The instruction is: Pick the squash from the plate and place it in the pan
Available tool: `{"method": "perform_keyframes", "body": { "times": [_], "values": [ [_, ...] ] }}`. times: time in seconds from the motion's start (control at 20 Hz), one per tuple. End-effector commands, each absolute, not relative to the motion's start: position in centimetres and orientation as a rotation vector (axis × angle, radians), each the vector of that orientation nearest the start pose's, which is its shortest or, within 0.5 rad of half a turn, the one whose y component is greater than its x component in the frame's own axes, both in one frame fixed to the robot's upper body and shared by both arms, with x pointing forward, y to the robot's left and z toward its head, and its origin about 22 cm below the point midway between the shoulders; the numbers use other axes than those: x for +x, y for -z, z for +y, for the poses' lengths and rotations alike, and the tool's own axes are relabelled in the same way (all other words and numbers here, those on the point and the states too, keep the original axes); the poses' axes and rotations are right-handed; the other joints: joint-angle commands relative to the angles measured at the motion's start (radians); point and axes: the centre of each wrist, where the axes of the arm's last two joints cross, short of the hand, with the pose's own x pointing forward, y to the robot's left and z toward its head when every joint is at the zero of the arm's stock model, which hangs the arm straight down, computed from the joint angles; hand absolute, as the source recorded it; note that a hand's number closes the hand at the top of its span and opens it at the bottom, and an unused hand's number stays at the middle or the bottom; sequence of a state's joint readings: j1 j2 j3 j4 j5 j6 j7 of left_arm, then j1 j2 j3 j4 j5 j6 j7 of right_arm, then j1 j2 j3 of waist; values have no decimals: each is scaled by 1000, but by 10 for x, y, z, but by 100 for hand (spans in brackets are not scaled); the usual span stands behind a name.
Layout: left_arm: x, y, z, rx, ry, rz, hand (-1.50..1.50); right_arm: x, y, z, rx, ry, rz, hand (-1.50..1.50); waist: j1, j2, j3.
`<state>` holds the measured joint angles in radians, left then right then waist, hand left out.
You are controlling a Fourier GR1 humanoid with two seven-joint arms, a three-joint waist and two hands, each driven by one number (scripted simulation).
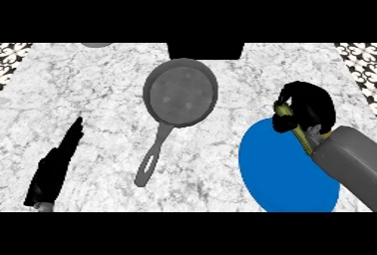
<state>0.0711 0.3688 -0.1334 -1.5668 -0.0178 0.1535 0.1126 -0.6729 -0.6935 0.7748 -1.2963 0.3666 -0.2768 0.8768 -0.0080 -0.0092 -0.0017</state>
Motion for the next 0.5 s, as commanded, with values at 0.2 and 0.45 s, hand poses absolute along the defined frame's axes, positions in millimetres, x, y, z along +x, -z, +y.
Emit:
{"method": "perform_keyframes", "body": {
  "times": [0.2,0.45],
  "values": [
    [219,-12,289,312,253,-1376,0,345,-147,-186,-1263,-808,-1412,150,15,6,2],
    [234,-17,294,329,253,-1397,0,363,-155,-137,-1132,-759,-1499,150,19,11,2]
  ]
}}
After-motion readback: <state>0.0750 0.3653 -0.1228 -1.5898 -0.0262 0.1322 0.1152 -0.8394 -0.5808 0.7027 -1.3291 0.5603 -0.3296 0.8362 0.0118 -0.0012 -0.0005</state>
